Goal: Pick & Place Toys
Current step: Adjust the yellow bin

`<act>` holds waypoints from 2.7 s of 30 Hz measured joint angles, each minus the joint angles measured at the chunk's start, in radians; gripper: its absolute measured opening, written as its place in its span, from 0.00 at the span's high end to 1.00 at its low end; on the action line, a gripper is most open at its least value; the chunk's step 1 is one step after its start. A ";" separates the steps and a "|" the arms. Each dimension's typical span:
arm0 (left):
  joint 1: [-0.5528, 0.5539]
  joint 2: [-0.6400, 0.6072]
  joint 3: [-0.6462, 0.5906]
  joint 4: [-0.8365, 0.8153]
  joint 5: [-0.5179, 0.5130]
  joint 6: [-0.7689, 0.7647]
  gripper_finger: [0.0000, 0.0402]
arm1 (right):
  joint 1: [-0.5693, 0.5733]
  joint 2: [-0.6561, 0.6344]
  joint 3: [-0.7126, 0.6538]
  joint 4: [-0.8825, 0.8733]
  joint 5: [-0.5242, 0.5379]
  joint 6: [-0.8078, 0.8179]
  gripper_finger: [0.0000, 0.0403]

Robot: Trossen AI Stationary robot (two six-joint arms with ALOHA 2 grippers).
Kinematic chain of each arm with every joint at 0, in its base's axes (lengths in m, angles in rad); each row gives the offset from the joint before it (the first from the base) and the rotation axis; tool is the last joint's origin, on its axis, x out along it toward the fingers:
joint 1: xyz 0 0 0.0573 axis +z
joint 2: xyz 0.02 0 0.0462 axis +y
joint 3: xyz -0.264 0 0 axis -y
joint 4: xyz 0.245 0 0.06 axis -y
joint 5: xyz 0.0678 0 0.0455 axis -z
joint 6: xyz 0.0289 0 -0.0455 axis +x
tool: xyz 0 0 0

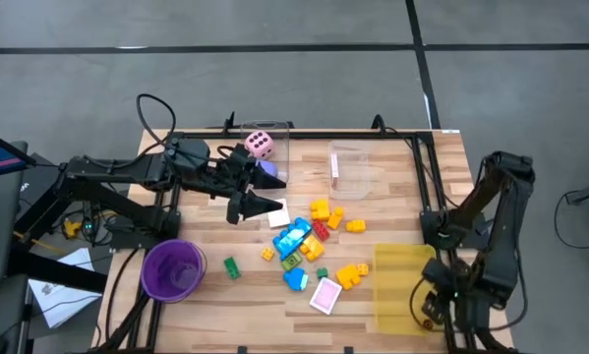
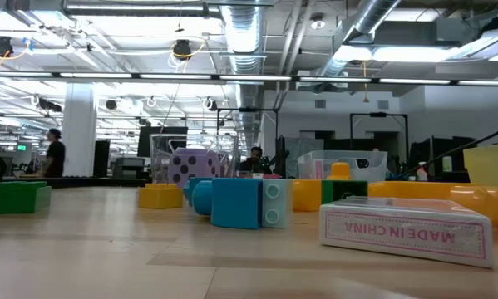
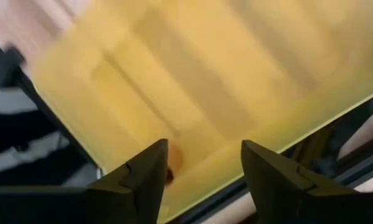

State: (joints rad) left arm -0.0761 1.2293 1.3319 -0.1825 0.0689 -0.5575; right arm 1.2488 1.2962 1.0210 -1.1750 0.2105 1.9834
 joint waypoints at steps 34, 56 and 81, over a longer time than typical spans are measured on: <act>0.000 0.000 0.000 -0.001 -0.066 0.000 0.10 | -0.554 -0.199 -0.115 0.009 -0.053 -0.162 1.00; -0.002 0.000 0.000 0.006 -0.066 -0.024 0.10 | -0.880 0.093 -0.241 0.333 -0.259 -0.581 1.00; -0.002 0.000 0.000 0.004 -0.066 -0.026 0.10 | -0.902 0.102 -0.241 0.386 -0.279 -0.604 1.00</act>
State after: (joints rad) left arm -0.0776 1.2293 1.3315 -0.1782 0.0032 -0.5831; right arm 0.3471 1.3978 0.7799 -0.7894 -0.0680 1.3797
